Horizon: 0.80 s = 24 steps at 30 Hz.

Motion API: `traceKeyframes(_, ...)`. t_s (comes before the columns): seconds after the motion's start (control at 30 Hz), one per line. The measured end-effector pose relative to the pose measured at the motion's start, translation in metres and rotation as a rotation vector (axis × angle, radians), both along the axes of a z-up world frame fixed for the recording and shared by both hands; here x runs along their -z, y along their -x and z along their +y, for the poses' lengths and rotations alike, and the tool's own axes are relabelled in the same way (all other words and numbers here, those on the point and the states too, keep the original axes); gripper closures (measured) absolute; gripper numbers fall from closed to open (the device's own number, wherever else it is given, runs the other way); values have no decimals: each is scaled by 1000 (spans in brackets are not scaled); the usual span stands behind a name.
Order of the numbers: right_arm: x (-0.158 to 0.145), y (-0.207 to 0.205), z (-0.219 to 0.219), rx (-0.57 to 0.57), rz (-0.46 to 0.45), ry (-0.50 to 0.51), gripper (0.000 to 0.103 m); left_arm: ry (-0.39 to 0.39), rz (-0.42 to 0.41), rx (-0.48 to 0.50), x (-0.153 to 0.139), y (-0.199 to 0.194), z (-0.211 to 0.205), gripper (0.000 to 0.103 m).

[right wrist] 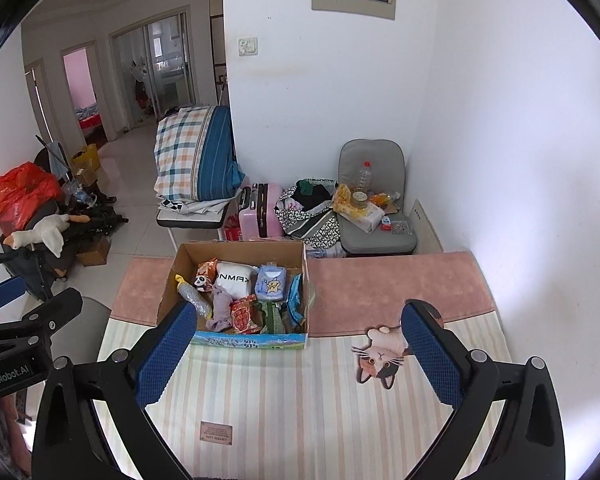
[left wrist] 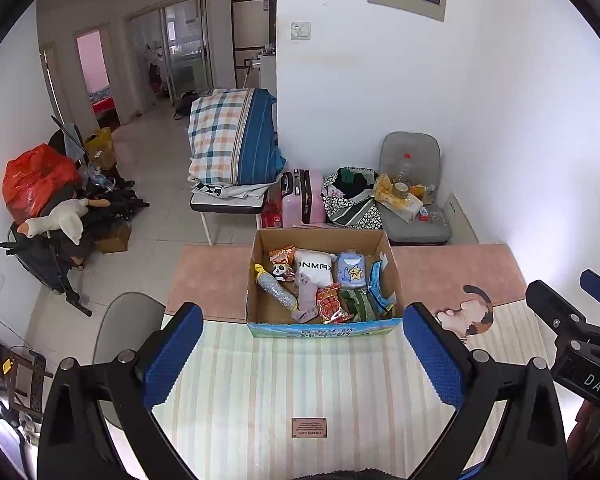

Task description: Organize soft objects

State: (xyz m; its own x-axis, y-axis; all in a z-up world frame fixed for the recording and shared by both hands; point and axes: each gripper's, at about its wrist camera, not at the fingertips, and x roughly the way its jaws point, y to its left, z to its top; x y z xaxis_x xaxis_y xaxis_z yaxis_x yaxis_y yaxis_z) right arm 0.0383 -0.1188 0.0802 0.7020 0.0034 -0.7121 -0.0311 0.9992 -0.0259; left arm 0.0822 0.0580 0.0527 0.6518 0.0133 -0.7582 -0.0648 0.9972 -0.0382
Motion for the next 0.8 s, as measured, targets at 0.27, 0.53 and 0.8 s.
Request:
traceKeyframes(0.27,0,1,-1,-9,9,-4,0,5,8,-2,0,0,0,0)
traceKeyframes(0.53,1,2,-1,-8,7,-5,0,5,15,1,1,4,-2,0)
traceKeyframes(0.8,1,4,-3,-12,11,-8,0,10,21,3,2,6,-2,0)
